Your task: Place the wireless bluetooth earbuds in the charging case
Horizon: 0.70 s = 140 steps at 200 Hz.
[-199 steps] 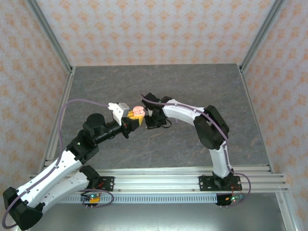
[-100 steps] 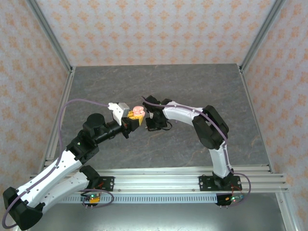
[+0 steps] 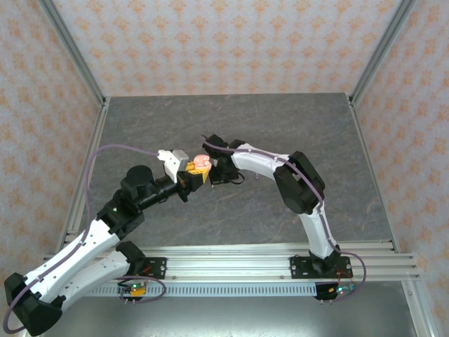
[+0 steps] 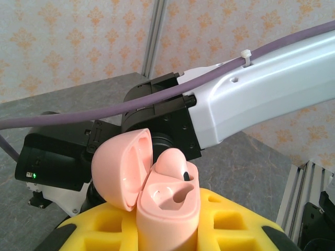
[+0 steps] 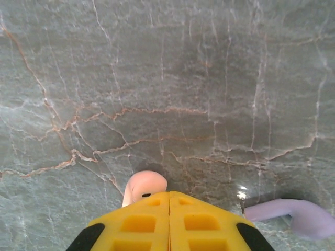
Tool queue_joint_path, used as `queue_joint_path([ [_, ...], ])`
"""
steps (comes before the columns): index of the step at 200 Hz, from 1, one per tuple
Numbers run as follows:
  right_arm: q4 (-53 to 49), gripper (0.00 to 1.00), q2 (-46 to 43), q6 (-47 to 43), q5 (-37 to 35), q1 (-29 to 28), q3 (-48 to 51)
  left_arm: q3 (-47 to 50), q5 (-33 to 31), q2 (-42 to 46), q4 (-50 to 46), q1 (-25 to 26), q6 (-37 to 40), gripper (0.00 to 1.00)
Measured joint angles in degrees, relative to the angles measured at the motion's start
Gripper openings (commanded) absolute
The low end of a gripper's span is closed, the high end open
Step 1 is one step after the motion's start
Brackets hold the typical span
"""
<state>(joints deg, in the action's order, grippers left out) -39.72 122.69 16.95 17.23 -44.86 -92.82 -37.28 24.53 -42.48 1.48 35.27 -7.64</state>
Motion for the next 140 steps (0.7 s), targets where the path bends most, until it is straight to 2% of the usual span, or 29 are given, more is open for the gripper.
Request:
queue_joint_path([
  [72,-0.8,0.10,0.0,0.0,-1.0,0.0,-1.3,0.0,0.0,0.0,0.0,0.0,0.0,0.06],
  [96,-0.8,0.17,0.0,0.7,-0.7,0.0,-1.2,0.0,0.0,0.0,0.0,0.0,0.0,0.06],
  [125,-0.7,0.32,-0.9,2.4,0.5,0.0,-1.1,0.0,0.0,0.0,0.0,0.0,0.0,0.06],
  [140,-0.7,0.35,-1.2,3.4,0.8,0.0,-1.1,0.0,0.0,0.0,0.0,0.0,0.0,0.06],
])
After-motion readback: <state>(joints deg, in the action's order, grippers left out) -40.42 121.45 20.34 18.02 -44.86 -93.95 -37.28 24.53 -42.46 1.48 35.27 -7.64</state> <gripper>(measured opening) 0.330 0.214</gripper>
